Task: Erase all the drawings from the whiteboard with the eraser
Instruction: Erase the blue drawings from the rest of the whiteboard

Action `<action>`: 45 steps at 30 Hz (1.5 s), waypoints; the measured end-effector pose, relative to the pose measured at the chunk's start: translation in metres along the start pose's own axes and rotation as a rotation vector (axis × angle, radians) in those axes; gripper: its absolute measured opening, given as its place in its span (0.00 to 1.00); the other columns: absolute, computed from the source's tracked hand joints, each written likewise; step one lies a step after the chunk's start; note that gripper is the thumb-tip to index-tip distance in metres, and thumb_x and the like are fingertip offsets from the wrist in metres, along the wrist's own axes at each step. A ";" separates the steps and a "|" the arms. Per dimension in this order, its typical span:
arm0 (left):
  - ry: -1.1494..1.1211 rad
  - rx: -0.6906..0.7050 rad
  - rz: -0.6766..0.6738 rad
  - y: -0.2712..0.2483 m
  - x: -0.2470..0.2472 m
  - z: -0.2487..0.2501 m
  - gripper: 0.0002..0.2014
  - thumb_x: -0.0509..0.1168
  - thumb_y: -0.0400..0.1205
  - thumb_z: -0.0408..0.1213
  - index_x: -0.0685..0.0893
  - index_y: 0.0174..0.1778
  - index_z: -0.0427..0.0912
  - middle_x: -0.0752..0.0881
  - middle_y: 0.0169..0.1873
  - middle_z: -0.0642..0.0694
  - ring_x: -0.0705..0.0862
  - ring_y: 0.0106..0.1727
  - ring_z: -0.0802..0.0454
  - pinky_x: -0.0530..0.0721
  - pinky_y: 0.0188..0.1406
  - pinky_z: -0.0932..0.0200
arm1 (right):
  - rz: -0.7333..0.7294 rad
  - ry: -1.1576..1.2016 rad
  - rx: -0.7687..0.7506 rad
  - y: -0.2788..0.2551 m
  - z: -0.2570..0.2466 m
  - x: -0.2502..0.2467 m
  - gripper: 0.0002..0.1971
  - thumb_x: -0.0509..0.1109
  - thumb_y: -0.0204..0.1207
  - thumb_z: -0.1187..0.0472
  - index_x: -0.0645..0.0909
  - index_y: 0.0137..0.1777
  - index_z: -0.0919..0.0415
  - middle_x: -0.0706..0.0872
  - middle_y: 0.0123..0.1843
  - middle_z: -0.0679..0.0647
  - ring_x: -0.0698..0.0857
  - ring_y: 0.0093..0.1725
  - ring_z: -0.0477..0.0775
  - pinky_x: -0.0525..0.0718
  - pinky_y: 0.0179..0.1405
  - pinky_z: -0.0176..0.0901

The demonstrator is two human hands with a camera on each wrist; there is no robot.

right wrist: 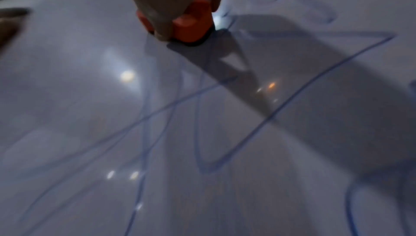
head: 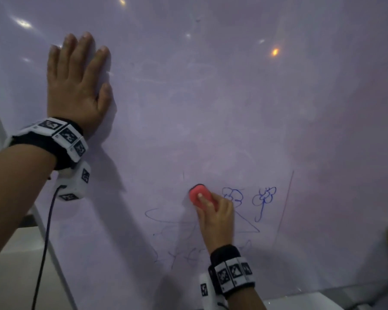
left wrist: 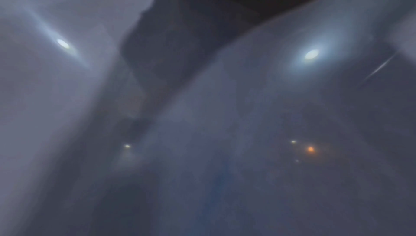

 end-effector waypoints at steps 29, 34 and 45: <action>0.018 -0.037 -0.026 0.000 -0.003 0.001 0.27 0.48 0.85 0.45 0.57 0.81 0.46 0.58 0.80 0.38 0.36 0.79 0.64 0.34 0.79 0.57 | 0.099 0.005 -0.087 0.041 -0.043 0.015 0.16 0.66 0.75 0.51 0.73 0.62 0.46 0.71 0.51 0.54 0.69 0.43 0.56 0.67 0.43 0.48; 0.013 -0.040 -0.005 -0.002 0.001 0.000 0.27 0.49 0.84 0.45 0.59 0.80 0.45 0.60 0.80 0.38 0.37 0.80 0.64 0.34 0.80 0.57 | 0.245 0.021 0.274 0.036 0.025 -0.011 0.16 0.62 0.78 0.47 0.73 0.62 0.53 0.77 0.50 0.63 0.71 0.46 0.59 0.69 0.46 0.51; 0.021 -0.031 0.000 -0.002 0.001 0.001 0.26 0.47 0.85 0.46 0.59 0.81 0.45 0.56 0.79 0.46 0.37 0.80 0.63 0.34 0.79 0.57 | 0.274 0.046 0.556 -0.012 0.082 -0.025 0.29 0.57 0.81 0.41 0.75 0.62 0.69 0.79 0.48 0.70 0.71 0.50 0.62 0.69 0.52 0.56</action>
Point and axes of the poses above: each hand's wrist, its own y-axis towards the middle knuckle, its own x-axis out of the palm, z = x × y, the point moved 3 cm from there along y, towards the middle knuckle
